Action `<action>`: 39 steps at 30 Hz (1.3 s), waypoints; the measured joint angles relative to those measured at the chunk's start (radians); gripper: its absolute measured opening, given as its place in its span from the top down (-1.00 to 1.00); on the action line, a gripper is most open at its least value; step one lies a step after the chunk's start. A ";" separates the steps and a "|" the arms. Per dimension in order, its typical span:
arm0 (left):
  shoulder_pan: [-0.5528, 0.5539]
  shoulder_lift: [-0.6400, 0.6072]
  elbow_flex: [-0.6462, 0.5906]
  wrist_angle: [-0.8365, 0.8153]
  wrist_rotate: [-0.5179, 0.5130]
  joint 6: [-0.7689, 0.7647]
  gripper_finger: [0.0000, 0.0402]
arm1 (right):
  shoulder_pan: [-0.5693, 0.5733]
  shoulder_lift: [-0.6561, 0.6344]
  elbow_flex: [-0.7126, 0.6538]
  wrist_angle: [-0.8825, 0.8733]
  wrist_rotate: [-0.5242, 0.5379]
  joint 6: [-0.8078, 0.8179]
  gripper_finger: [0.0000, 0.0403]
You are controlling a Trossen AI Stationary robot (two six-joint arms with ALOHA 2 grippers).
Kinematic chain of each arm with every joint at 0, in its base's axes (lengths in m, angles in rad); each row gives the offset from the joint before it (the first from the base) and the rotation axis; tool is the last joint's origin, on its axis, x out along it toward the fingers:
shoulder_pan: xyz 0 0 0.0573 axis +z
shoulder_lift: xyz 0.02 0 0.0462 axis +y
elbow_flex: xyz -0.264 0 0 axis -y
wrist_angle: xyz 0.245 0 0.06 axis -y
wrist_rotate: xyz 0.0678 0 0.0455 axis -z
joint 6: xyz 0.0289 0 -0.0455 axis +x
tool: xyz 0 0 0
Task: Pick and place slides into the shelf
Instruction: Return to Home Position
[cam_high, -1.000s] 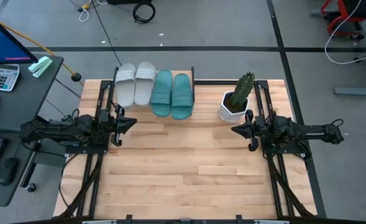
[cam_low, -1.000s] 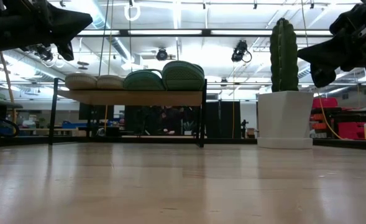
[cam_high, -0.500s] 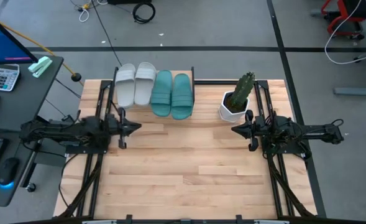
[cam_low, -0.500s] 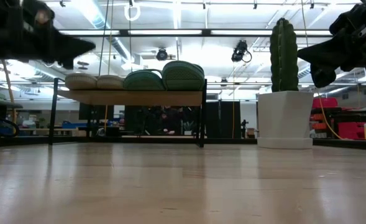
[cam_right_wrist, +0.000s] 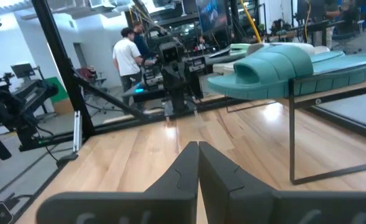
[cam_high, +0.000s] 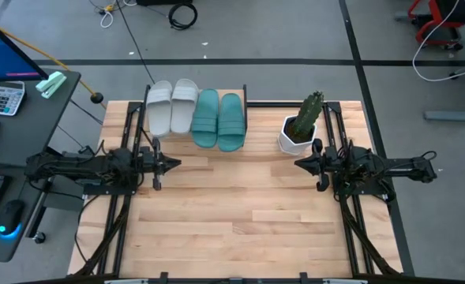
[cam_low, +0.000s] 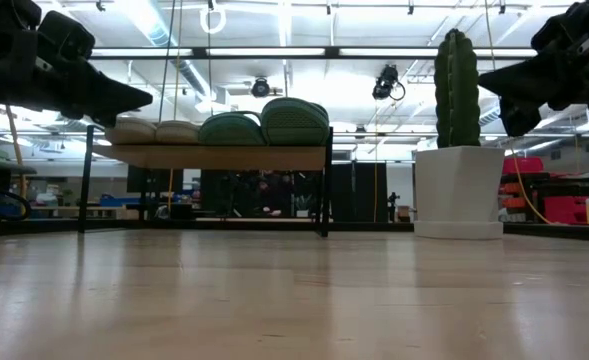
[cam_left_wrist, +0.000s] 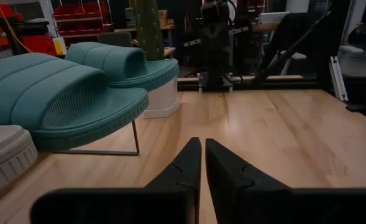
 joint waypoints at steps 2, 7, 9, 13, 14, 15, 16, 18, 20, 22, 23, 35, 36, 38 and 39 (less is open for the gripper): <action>0.000 0.000 0.000 0.000 0.000 0.000 0.88 | 0.000 0.000 0.003 0.006 0.000 0.000 0.91; 0.000 0.000 0.000 0.000 0.000 -0.001 0.87 | 0.000 0.000 0.003 0.002 0.000 0.000 0.91; 0.000 0.000 0.000 0.000 0.000 -0.001 0.86 | 0.000 0.000 0.003 0.001 0.000 0.000 0.91; 0.000 0.000 0.000 0.000 0.000 -0.001 0.82 | 0.000 0.000 0.004 0.002 0.000 0.000 0.91; 0.000 0.000 0.000 0.000 0.000 -0.001 0.82 | 0.000 0.000 0.004 0.002 0.000 0.000 0.91; 0.000 0.000 0.000 0.000 0.000 -0.001 0.81 | 0.000 0.000 0.005 0.002 0.000 0.000 0.91; 0.000 0.000 0.000 0.000 0.000 -0.001 0.81 | 0.000 0.000 0.005 0.002 0.000 0.000 0.91; 0.000 0.000 0.000 0.000 0.000 -0.001 0.81 | 0.000 0.000 0.005 0.002 0.000 0.000 0.91; 0.000 0.000 0.000 0.000 0.000 -0.001 0.82 | 0.000 0.000 0.005 0.002 0.000 0.000 0.91; 0.000 0.000 0.000 0.000 0.000 -0.001 0.84 | 0.000 0.000 0.005 0.002 0.000 0.000 0.91; 0.000 0.000 0.000 0.000 0.000 -0.001 0.85 | 0.000 0.000 0.005 0.002 0.000 0.000 0.91; 0.000 0.000 0.000 0.000 0.000 -0.001 0.85 | 0.000 0.000 0.006 0.002 0.000 0.000 0.91; 0.000 0.000 0.000 0.000 0.000 -0.001 0.84 | 0.000 0.000 0.006 0.002 0.000 0.000 0.91; 0.000 0.000 0.000 0.000 0.000 -0.001 0.82 | 0.000 0.000 0.006 0.002 0.000 0.000 0.91; 0.000 0.000 0.000 0.000 0.000 -0.001 0.82 | 0.000 0.000 0.006 0.002 0.000 0.000 0.91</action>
